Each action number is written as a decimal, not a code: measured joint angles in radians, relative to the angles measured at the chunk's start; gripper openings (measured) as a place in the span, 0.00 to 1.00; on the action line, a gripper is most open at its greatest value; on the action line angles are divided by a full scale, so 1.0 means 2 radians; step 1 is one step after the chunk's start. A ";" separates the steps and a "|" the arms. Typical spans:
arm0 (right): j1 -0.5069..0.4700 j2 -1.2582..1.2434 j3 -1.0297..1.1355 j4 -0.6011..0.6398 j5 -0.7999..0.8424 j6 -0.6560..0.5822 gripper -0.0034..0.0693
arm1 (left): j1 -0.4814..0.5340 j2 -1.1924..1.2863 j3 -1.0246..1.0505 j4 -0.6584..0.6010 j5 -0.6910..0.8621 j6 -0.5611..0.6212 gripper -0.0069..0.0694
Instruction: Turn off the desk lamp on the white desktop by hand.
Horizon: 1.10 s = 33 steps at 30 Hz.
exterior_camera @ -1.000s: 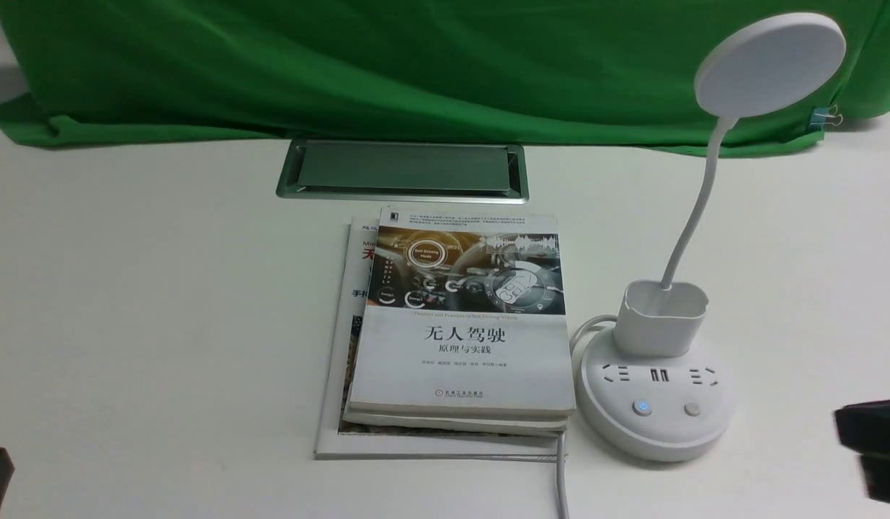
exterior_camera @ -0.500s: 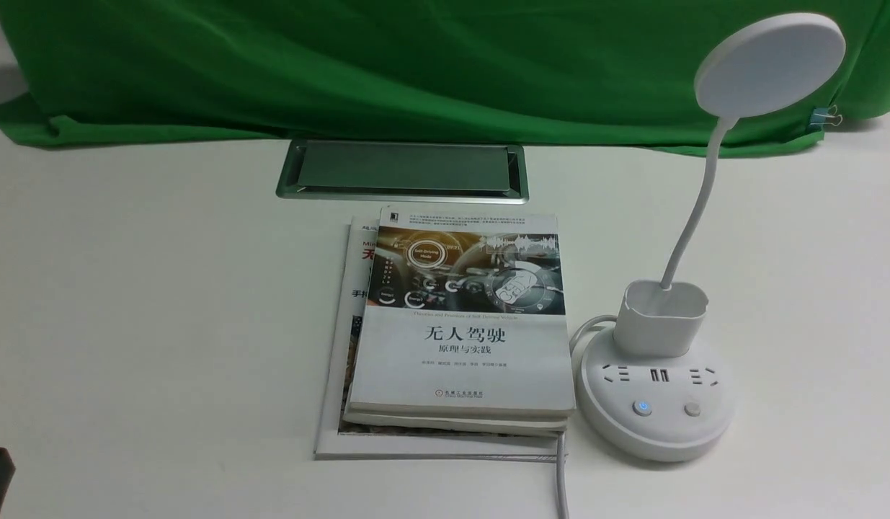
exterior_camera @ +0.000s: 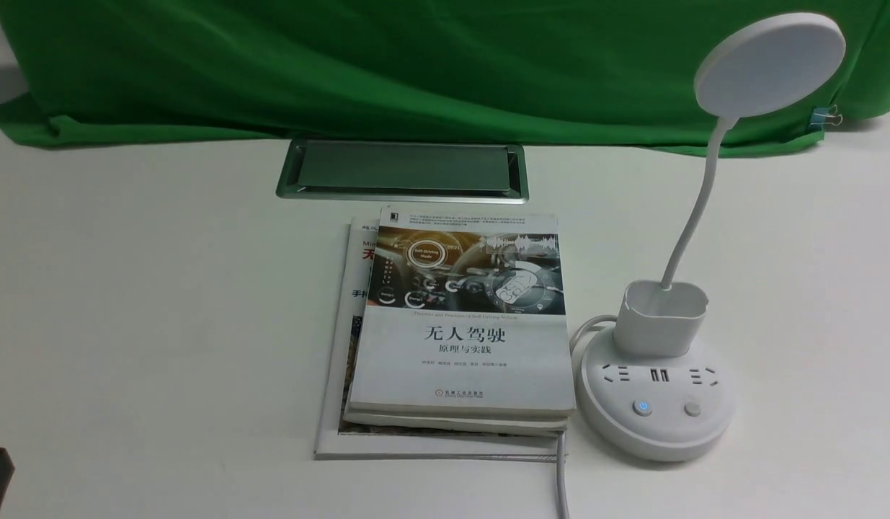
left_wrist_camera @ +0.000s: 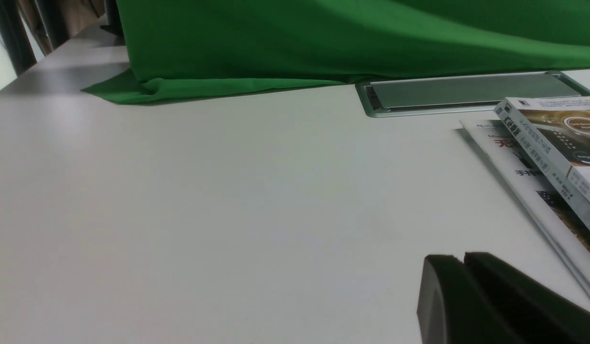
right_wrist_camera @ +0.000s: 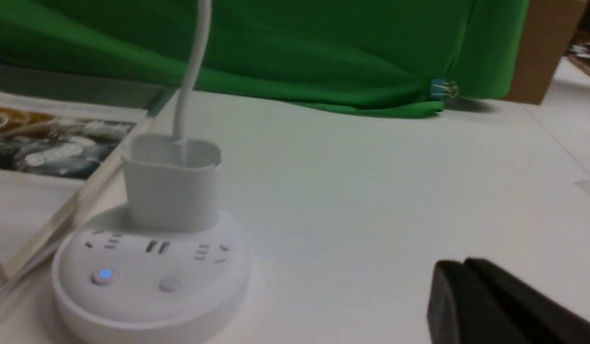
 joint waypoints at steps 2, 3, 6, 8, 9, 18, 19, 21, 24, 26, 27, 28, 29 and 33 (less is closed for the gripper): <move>-0.006 -0.009 0.000 0.000 0.015 0.001 0.10 | 0.000 0.000 0.000 0.000 0.000 0.000 0.12; -0.007 -0.010 0.000 0.000 0.019 0.001 0.10 | 0.000 0.000 0.000 0.000 -0.001 0.000 0.12; -0.008 -0.011 0.000 0.000 0.027 0.001 0.10 | 0.000 0.000 0.000 0.000 0.000 0.000 0.12; -0.008 -0.011 0.000 0.000 0.028 0.001 0.10 | 0.000 0.000 0.000 0.000 0.000 0.000 0.12; -0.008 -0.011 0.000 0.000 0.028 0.001 0.10 | 0.000 0.000 0.000 0.000 0.000 0.000 0.12; -0.008 -0.011 0.000 0.000 0.030 0.001 0.10 | 0.000 0.000 0.000 0.000 0.000 0.000 0.12; -0.008 -0.011 0.000 0.000 0.030 0.001 0.10 | 0.000 0.000 0.000 0.000 0.000 0.000 0.12; -0.008 -0.011 0.000 0.000 0.030 0.001 0.10 | 0.000 0.000 0.000 0.000 0.000 0.000 0.12; -0.008 -0.011 0.000 0.000 0.030 0.001 0.10 | 0.000 0.000 0.000 0.000 0.000 0.000 0.12; -0.008 -0.011 0.000 0.000 0.030 0.001 0.10 | 0.000 0.000 0.000 0.000 0.000 0.000 0.12; -0.008 -0.011 0.000 0.000 0.030 0.001 0.10 | 0.000 0.000 0.000 0.000 0.000 0.000 0.12; -0.008 -0.011 0.000 0.000 0.030 0.001 0.10 | 0.000 0.000 0.000 0.000 0.000 0.000 0.12; -0.008 -0.011 0.000 0.000 0.030 0.001 0.10 | 0.000 0.000 0.000 0.000 0.000 0.000 0.12; -0.008 -0.011 0.000 0.000 0.030 0.001 0.10 | 0.000 0.000 0.000 0.000 0.000 0.000 0.12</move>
